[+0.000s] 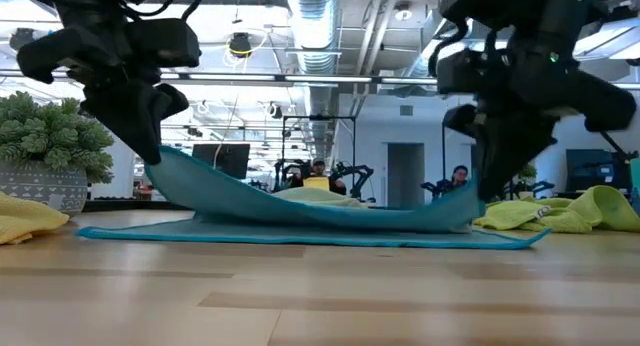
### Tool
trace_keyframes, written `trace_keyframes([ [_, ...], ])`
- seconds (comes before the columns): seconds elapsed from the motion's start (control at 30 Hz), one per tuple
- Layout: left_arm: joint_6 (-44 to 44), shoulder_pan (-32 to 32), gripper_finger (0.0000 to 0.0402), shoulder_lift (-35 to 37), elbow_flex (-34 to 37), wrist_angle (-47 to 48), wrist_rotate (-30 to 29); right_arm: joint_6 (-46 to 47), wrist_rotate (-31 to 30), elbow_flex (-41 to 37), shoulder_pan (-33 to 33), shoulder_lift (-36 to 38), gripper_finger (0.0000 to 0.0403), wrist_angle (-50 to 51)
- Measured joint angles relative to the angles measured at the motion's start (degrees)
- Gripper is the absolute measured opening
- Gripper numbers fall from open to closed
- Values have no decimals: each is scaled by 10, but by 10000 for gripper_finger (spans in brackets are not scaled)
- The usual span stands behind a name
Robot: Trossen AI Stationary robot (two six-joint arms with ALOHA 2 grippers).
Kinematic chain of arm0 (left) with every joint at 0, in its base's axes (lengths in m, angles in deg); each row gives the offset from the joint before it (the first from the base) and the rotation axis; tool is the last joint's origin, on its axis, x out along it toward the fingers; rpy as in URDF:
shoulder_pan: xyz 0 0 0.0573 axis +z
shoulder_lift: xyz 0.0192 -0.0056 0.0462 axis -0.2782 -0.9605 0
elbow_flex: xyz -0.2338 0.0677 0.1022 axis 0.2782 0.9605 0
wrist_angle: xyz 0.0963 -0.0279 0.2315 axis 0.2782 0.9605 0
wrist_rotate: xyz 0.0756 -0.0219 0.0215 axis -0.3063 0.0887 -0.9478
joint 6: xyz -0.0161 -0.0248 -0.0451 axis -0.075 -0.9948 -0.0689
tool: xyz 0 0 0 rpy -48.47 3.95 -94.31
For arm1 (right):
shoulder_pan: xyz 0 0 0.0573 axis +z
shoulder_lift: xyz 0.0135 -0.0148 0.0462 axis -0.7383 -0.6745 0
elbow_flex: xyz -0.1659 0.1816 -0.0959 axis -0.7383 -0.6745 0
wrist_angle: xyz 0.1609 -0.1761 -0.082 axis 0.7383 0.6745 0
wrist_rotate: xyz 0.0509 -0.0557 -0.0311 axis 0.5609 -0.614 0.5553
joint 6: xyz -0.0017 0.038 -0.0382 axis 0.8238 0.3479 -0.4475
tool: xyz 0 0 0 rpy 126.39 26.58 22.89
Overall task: Fold microfiber towels
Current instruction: Fold the blue microfiber cloth
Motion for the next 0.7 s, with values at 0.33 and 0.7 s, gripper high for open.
trace_keyframes([
  [0.33, -69, -55, 0, 0, 52, -64, -8, 35, -29, 0, 56, -40, 6, 4],
  [0.7, -97, -105, 0, 0, 52, -108, -41, 65, -99, 1, 81, -15, 6, 16],
])
